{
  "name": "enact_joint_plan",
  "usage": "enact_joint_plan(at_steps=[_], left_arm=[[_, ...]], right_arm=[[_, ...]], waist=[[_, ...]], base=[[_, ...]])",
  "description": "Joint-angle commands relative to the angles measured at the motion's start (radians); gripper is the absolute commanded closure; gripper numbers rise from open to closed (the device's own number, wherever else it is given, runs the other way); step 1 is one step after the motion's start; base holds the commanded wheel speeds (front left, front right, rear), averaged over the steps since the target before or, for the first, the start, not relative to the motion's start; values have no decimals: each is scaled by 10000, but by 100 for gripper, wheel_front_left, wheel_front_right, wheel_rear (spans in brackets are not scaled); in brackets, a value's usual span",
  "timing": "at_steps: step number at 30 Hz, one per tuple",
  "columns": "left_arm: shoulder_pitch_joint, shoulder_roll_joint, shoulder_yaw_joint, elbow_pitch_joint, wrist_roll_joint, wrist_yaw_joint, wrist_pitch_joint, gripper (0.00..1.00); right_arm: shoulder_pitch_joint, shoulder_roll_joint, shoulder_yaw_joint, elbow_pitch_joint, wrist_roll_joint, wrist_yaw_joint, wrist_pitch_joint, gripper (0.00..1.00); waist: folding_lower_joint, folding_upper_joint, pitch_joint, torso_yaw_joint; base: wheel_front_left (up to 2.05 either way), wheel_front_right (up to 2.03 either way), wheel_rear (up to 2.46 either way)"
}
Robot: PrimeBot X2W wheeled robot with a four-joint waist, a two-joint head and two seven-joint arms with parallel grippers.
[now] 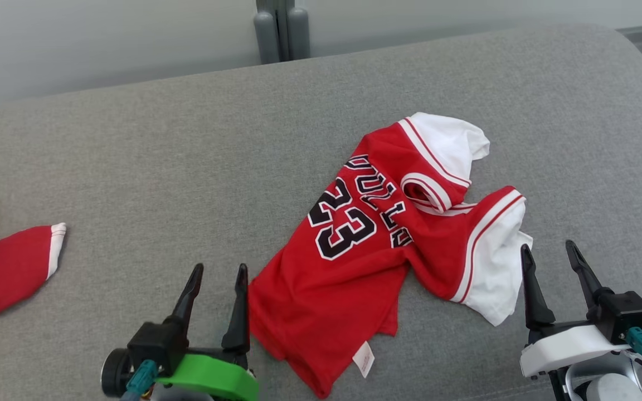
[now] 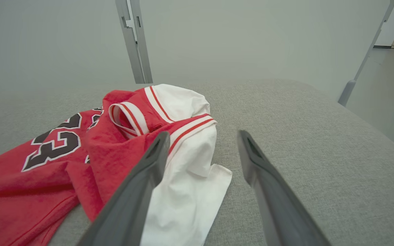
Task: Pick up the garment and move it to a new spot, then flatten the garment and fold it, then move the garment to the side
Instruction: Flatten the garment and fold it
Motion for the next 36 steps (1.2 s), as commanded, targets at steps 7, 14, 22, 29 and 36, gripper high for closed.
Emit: enact_joint_plan(at_steps=[7, 14, 22, 29, 36], left_arm=[[1316, -399, 1559, -84, 787, -916, -3, 0], [1821, -556, 2550, 7, 1262, -1433, -3, 0], [1882, -592, 2724, 28, 1182, -1594, -3, 0], [1873, -592, 2591, -11, 1142, -1473, -4, 0], [1936, -596, 1298, 763, 1023, -1692, 335, 0]], right_arm=[[377, -20, 147, 235, -526, -15, 3, 0], [469, -21, 199, 405, -648, -15, 3, 0], [509, -21, 187, 393, -591, -15, 3, 0], [470, -21, 212, 426, -535, -15, 3, 0], [115, -267, -46, 1009, -577, -15, 3, 0]], waist=[[0, 0, -1082, 629], [0, 0, -1357, 584], [0, 0, -1408, 601], [0, 0, -1398, 607], [0, 0, -1464, 551]], base=[[0, 0, 0], [0, 0, 0], [0, 0, 0], [0, 0, 0], [0, 0, 0]])
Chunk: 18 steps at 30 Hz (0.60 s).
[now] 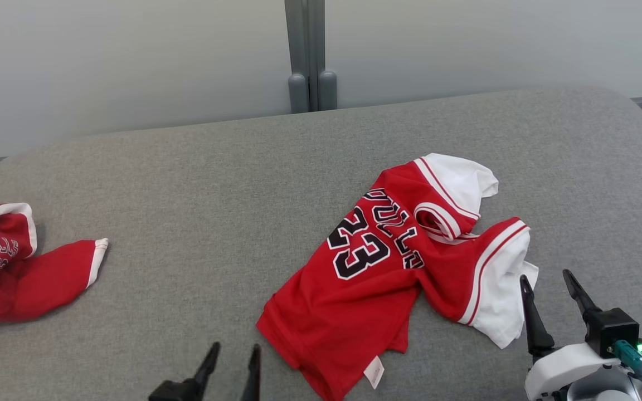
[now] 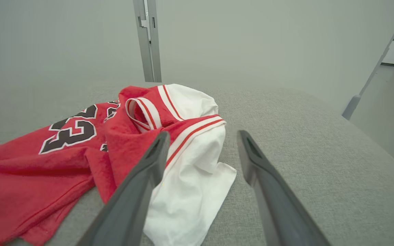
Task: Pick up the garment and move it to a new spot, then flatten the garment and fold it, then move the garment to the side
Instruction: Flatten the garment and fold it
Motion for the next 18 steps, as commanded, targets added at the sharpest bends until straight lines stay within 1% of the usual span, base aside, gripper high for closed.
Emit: enact_joint_plan(at_steps=[1, 4, 7, 9, 11, 14, 16, 18], left_arm=[[-137, 3, -274, -52, 64, -94, 223, 0], [-402, 42, -1028, -232, -67, -244, 1209, 0], [-582, 108, -1835, -670, -255, -359, 2484, 0], [-671, 192, -2266, -959, -448, -381, 3149, 0], [-784, 304, -2617, -1126, -532, -417, 3607, 0], [-951, 392, -2994, -1159, -631, -418, 4050, 0], [-1055, 371, -3141, -1067, -786, -427, 4220, 0], [-1209, 471, -3327, -921, -850, -433, 4375, 0]], right_arm=[[-266, -236, 18, 411, -70, -15, 4, 0], [-889, -837, 253, 1330, -181, -17, 451, 0], [-1512, -1462, 642, 2085, -258, -17, 1363, 0], [-1938, -1718, 876, 2483, -111, -17, 1865, 0], [-2346, -1984, 1113, 2846, -126, -17, 2247, 0], [-2901, -2198, 1488, 3414, -52, -17, 2649, 0], [-3206, -2256, 1760, 3783, 62, -17, 2821, 0], [-3497, -2300, 2097, 4111, 214, -17, 2955, 0]], waist=[[0, 0, 0, -4], [0, 0, 28, 5], [0, 0, 184, 60], [0, 0, 329, 91], [0, 0, 496, 116], [0, 0, 755, 141], [0, 0, 928, 178], [0, 0, 1121, 217]], base=[[0, 0, 0], [0, 0, 0], [0, 0, 0], [0, 0, 0], [0, 0, 0], [0, 0, 0], [0, 0, 0], [0, 0, 0]])
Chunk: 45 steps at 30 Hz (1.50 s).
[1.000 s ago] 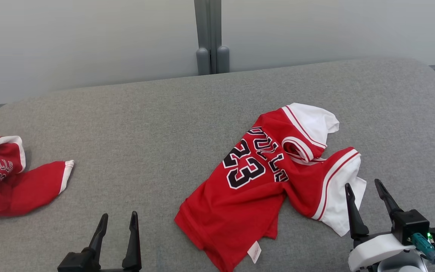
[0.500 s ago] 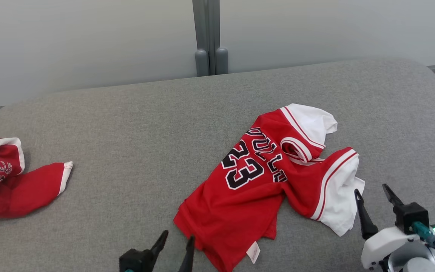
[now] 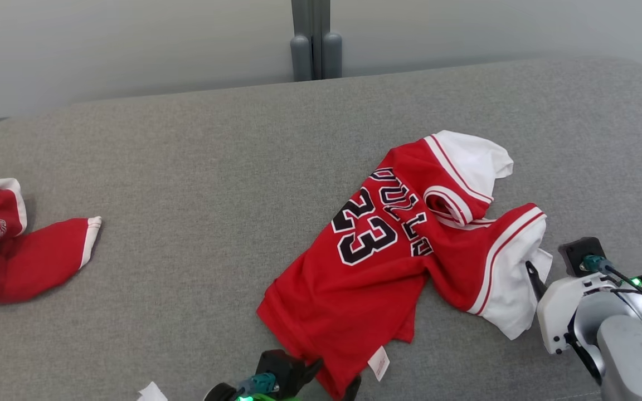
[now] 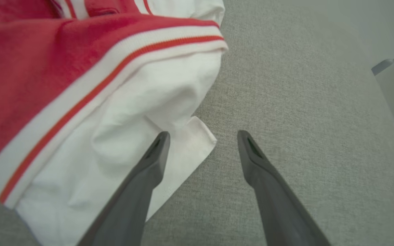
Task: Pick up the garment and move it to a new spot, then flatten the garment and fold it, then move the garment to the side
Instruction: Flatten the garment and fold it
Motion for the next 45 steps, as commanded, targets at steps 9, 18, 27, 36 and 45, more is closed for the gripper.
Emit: enact_joint_plan(at_steps=[9, 18, 27, 36, 45], left_arm=[[-825, 109, -505, 462, -341, -51, -127, 0], [-1193, 294, -1099, 1035, -381, -10, 109, 0], [-1336, 399, -1185, 1415, -80, 433, 203, 0], [-1429, 299, -1235, 2150, -131, 463, -150, 100], [-1067, 398, -162, 835, -1519, 505, -190, 100]], right_arm=[[-965, -264, 624, 1262, 573, -19, 147, 0], [-1248, -340, 1196, 1886, 1043, -17, 272, 0], [-1417, -394, 1475, 1972, 1423, -17, 109, 0], [-1337, -193, 1936, 2167, 2185, -11, 407, 100], [-786, -487, 787, -339, 5588, -13, -150, 100]], waist=[[0, 0, 872, 262], [0, 0, 1032, 224], [0, 0, 1081, 155], [0, 0, 1161, 205], [0, 0, 769, 327]], base=[[0, 0, 0], [0, 0, 0], [0, 0, 0], [0, 0, 0], [0, 0, 0]])
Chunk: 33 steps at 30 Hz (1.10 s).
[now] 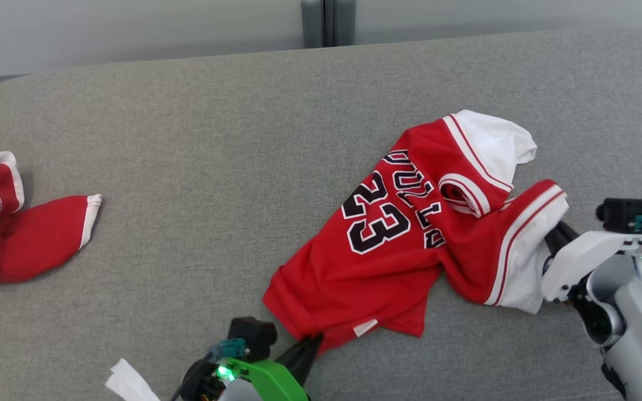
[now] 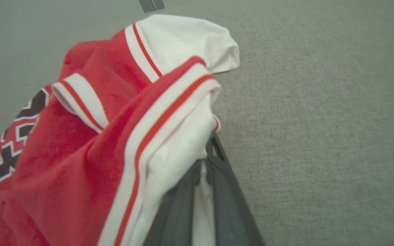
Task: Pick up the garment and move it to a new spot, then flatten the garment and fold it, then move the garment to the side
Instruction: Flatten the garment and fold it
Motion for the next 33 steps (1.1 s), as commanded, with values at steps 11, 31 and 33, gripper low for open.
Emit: enact_joint_plan(at_steps=[11, 31, 33], left_arm=[[371, 1559, 1786, -6482, -1756, 430, 1617, 100], [-4918, 2716, 4042, -9700, -3865, 1172, 5054, 100], [-5706, 2677, 4131, -9039, -3968, 1188, 5222, 100]], right_arm=[[2492, -933, -3825, -8176, 3204, -3, 1954, 100], [-3435, 501, -8150, -12299, 3338, -3, 7652, 100], [-4557, 517, -7908, -11670, 2511, -3, 7945, 100]], waist=[[0, 0, -602, -279], [0, 0, 66, -1003], [0, 0, 528, -941]], base=[[0, 0, 0], [0, 0, 0], [0, 0, 0]])
